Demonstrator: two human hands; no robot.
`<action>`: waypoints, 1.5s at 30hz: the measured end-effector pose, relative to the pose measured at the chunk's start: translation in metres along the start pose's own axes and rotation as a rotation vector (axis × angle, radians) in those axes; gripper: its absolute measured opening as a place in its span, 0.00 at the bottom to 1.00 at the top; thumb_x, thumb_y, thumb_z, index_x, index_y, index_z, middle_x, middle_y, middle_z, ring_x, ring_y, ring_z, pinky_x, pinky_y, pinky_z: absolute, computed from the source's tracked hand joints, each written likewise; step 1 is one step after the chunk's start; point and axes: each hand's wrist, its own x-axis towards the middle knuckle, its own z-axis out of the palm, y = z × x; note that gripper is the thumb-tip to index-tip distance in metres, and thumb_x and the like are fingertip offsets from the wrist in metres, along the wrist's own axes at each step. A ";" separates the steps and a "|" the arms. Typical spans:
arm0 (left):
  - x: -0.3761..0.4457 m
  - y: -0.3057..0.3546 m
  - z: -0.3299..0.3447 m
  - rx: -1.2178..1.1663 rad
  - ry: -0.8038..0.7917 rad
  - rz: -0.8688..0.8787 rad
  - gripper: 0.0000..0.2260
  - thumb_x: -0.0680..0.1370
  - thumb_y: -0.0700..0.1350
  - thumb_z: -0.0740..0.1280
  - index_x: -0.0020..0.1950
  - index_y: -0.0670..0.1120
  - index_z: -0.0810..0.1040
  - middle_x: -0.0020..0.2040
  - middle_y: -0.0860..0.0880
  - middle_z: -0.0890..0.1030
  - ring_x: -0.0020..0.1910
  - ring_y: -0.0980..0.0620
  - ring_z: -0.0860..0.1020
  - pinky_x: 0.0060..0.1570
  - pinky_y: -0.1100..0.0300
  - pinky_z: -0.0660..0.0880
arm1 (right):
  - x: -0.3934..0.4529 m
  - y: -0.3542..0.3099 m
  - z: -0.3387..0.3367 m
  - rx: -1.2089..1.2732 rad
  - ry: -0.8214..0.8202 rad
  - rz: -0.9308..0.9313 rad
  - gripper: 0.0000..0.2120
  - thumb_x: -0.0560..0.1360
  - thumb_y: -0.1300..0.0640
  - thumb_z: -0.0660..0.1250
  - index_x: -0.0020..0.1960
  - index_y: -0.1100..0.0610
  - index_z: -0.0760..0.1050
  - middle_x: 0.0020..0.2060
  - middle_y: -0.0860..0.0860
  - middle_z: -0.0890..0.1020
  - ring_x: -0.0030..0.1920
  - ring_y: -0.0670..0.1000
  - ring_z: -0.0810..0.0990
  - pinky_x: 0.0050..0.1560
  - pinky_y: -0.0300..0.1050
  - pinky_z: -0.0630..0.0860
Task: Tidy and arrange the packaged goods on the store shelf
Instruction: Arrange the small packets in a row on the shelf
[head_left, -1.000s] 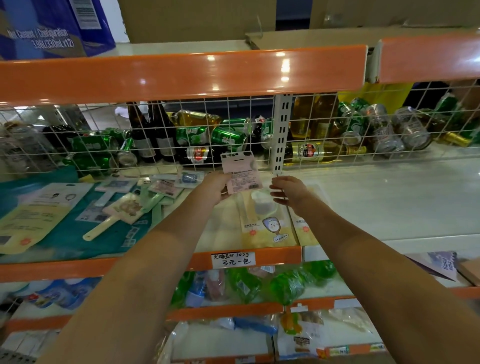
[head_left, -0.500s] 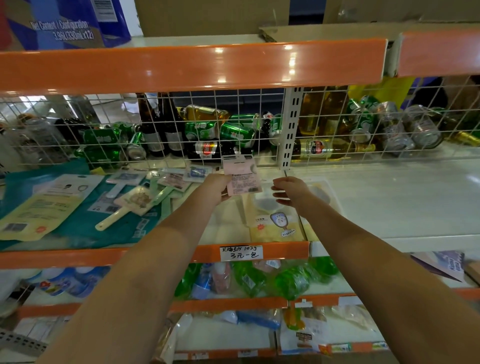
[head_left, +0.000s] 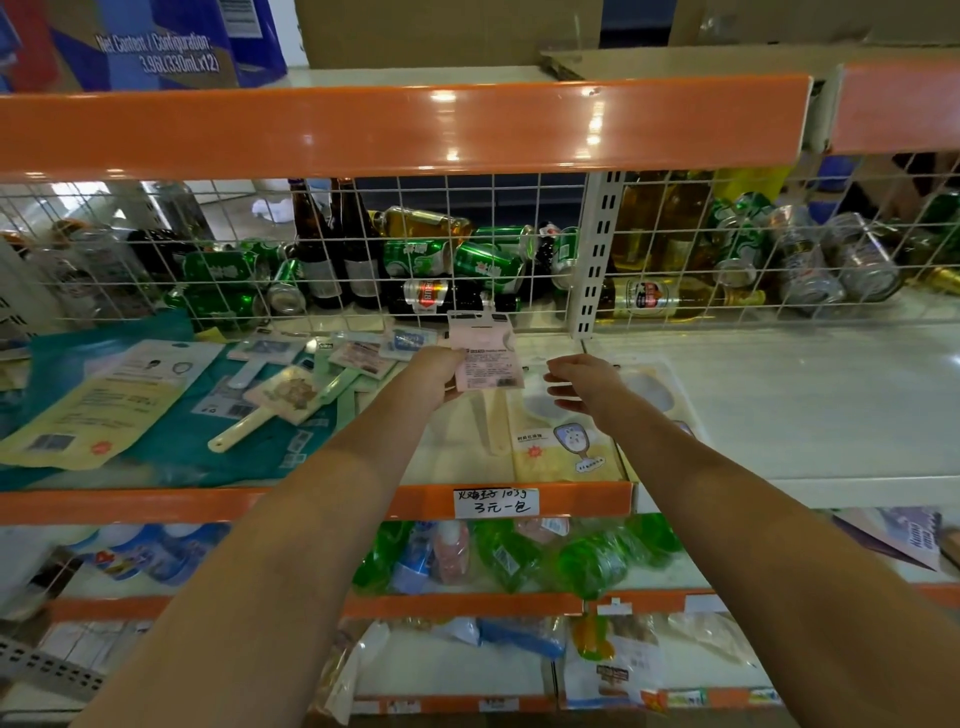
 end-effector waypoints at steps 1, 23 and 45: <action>0.000 0.000 -0.001 0.001 0.006 -0.002 0.07 0.81 0.42 0.60 0.45 0.42 0.73 0.58 0.43 0.80 0.49 0.49 0.76 0.48 0.57 0.75 | 0.000 0.000 0.001 0.003 -0.002 -0.001 0.12 0.79 0.61 0.63 0.61 0.64 0.74 0.58 0.60 0.80 0.50 0.53 0.78 0.48 0.44 0.77; 0.008 -0.016 -0.028 0.031 0.016 0.026 0.13 0.81 0.38 0.60 0.64 0.36 0.72 0.62 0.38 0.77 0.62 0.41 0.76 0.53 0.53 0.74 | 0.004 0.006 0.031 -0.014 -0.047 0.004 0.12 0.79 0.61 0.63 0.60 0.63 0.74 0.44 0.53 0.79 0.42 0.50 0.78 0.45 0.40 0.76; 0.018 -0.036 -0.018 0.180 0.000 0.071 0.12 0.81 0.38 0.61 0.64 0.39 0.74 0.60 0.39 0.79 0.58 0.40 0.78 0.50 0.54 0.75 | 0.005 0.010 0.021 -0.048 -0.062 -0.006 0.10 0.79 0.61 0.63 0.59 0.61 0.74 0.44 0.52 0.80 0.42 0.49 0.78 0.46 0.40 0.77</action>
